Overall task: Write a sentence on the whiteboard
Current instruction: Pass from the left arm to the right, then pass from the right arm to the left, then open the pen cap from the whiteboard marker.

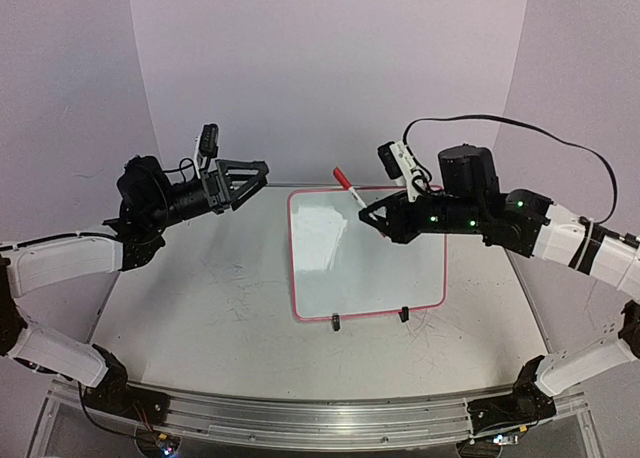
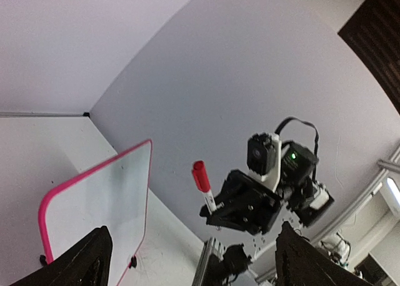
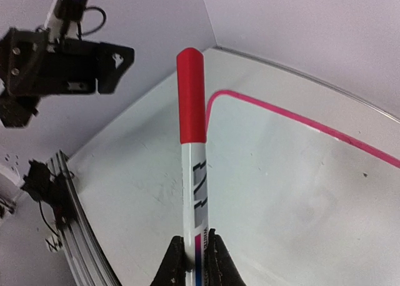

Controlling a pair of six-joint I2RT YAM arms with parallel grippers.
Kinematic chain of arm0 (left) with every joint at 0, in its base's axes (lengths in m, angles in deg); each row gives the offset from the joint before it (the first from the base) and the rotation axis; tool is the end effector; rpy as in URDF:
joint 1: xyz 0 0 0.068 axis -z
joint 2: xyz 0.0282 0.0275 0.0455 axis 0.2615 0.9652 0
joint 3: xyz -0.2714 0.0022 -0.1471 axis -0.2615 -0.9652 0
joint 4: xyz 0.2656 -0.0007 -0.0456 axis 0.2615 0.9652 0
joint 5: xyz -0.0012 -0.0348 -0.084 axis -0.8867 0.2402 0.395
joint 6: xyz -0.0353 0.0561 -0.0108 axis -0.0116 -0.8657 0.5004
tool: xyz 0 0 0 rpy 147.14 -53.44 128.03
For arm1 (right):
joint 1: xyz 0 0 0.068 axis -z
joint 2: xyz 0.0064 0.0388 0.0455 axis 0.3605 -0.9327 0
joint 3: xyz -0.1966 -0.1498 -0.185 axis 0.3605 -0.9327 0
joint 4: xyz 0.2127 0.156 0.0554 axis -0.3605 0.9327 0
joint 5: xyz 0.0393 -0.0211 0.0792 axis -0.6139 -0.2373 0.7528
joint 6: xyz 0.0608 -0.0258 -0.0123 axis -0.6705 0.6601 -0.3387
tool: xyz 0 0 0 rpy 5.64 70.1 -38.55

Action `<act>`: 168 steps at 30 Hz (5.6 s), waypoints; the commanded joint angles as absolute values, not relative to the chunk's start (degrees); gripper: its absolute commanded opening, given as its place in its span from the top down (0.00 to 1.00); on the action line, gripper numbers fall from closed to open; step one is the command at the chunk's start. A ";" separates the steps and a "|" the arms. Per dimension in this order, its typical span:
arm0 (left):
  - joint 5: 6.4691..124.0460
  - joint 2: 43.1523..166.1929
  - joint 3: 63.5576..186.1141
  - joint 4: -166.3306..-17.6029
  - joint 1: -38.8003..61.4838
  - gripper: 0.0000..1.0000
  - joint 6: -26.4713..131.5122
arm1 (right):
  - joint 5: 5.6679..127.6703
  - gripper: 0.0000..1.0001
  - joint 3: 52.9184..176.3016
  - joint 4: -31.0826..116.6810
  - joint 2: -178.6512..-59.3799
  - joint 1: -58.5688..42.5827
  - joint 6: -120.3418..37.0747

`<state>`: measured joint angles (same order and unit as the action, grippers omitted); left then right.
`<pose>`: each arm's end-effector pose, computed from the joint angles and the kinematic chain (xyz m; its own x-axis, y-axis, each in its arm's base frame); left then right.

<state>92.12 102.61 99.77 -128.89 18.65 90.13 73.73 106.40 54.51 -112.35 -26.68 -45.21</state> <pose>0.2343 -0.1941 0.3696 -0.5772 -0.3585 -0.7337 0.7412 0.1470 -0.6549 0.2028 0.2440 0.3905 -0.3766 -0.1556 -0.9132 -0.8231 0.5084 0.2528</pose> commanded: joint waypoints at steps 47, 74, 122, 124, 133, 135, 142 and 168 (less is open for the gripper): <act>103.19 118.82 122.82 -88.35 32.75 0.79 73.36 | 82.62 1.00 106.19 67.90 -114.95 -30.81 -27.98; 98.24 113.99 122.18 -89.06 32.86 1.00 73.08 | 71.83 0.28 102.57 62.09 -110.96 -30.78 -38.93; 79.30 107.68 108.89 -129.35 32.85 1.00 87.65 | 78.45 0.02 89.57 0.74 -115.41 -30.72 -84.64; 79.67 108.23 108.80 -130.24 32.83 1.00 88.16 | 77.64 0.03 89.25 -0.54 -115.22 -30.70 -84.43; 81.48 109.42 109.05 -132.40 32.96 1.00 90.24 | 73.01 0.15 89.56 -4.69 -115.57 -30.67 -86.30; 81.51 109.44 108.63 -132.86 33.08 1.00 90.65 | 72.10 0.18 90.33 -5.20 -115.68 -30.67 -85.96; 82.00 109.78 108.42 -133.98 33.30 1.00 91.32 | 70.32 0.41 92.70 -6.75 -118.30 -30.53 -88.34; 82.76 109.60 106.92 -135.91 33.55 1.00 91.95 | 75.99 0.88 95.93 -15.10 -123.19 -29.73 -94.80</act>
<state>82.46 110.45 107.26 -132.69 33.29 91.97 73.92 93.72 -10.70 -123.14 -30.06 -94.26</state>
